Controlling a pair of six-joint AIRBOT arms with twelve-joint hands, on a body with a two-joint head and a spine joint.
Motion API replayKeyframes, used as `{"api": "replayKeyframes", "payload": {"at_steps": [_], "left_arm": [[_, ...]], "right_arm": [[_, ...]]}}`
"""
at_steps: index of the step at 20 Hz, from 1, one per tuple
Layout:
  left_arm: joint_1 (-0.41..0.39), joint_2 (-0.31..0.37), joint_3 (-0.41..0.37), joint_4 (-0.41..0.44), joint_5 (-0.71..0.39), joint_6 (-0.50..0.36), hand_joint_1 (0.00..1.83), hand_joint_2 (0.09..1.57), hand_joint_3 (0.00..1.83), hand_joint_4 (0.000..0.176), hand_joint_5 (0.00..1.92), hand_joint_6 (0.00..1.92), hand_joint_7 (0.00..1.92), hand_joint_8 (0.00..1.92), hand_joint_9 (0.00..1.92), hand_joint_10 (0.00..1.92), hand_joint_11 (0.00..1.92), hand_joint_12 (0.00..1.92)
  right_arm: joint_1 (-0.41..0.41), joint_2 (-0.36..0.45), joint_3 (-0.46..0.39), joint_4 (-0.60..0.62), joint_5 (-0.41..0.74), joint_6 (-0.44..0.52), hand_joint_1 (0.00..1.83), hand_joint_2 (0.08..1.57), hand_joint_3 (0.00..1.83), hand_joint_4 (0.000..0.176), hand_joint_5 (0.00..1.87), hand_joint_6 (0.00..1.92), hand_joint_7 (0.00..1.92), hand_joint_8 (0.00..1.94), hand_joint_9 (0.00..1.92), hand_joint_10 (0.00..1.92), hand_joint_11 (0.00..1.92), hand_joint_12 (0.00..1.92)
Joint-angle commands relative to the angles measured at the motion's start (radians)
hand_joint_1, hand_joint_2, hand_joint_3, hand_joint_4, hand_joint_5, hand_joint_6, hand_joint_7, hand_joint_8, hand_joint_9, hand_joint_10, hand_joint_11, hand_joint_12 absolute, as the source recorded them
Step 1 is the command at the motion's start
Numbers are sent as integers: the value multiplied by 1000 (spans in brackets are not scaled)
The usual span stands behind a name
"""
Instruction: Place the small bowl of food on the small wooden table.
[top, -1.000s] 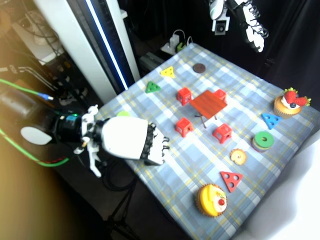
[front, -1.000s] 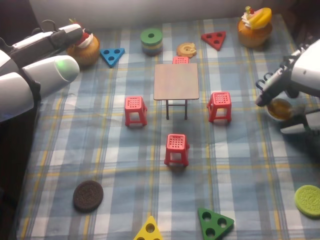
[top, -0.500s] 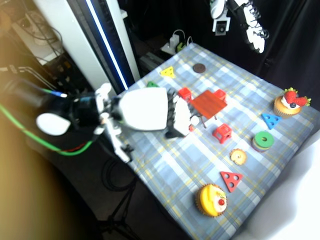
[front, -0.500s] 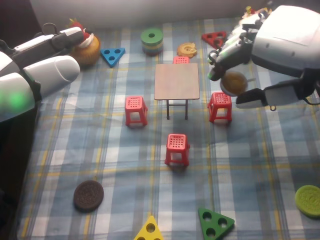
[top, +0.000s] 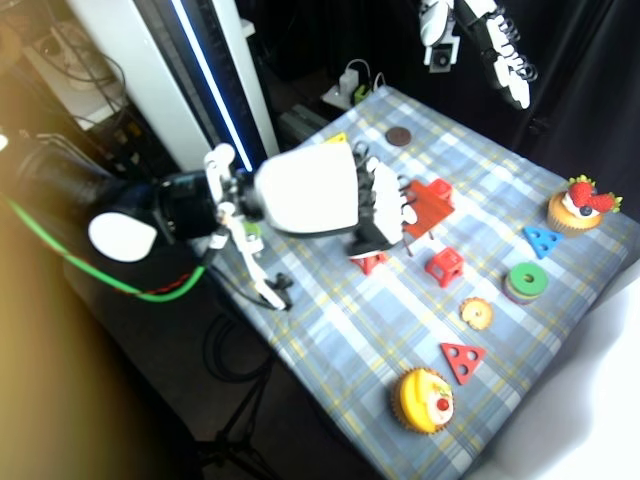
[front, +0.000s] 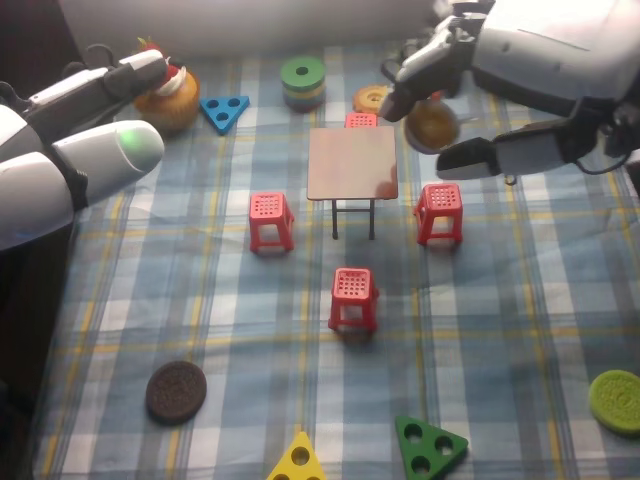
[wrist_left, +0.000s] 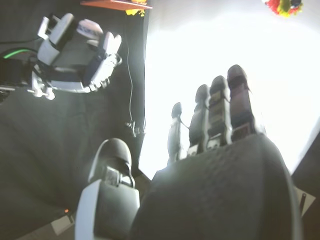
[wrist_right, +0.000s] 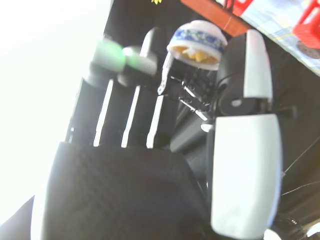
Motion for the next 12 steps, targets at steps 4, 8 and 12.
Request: {"api": "replayKeyframes", "payload": {"at_steps": [4,8,12], "left_arm": [[-10,-5,7,3,-111,-10,85,1177,0,158,187,1,148,3,111,3,0,329],[-11,-5,8,4,-110,-10,38,1172,0,163,159,0,145,3,117,4,0,329],[-14,-10,11,4,-104,-10,88,1163,0,150,187,4,145,1,106,2,0,245]], "right_arm": [[19,-45,23,25,108,7,1260,1025,0,27,1220,598,1168,676,893,739,379,1512],[21,-93,55,25,77,25,1268,1029,0,0,1103,719,1285,547,1263,617,994,1341],[34,-124,74,10,43,26,1273,1036,0,0,1091,685,1244,686,1313,584,1056,1321]]}}
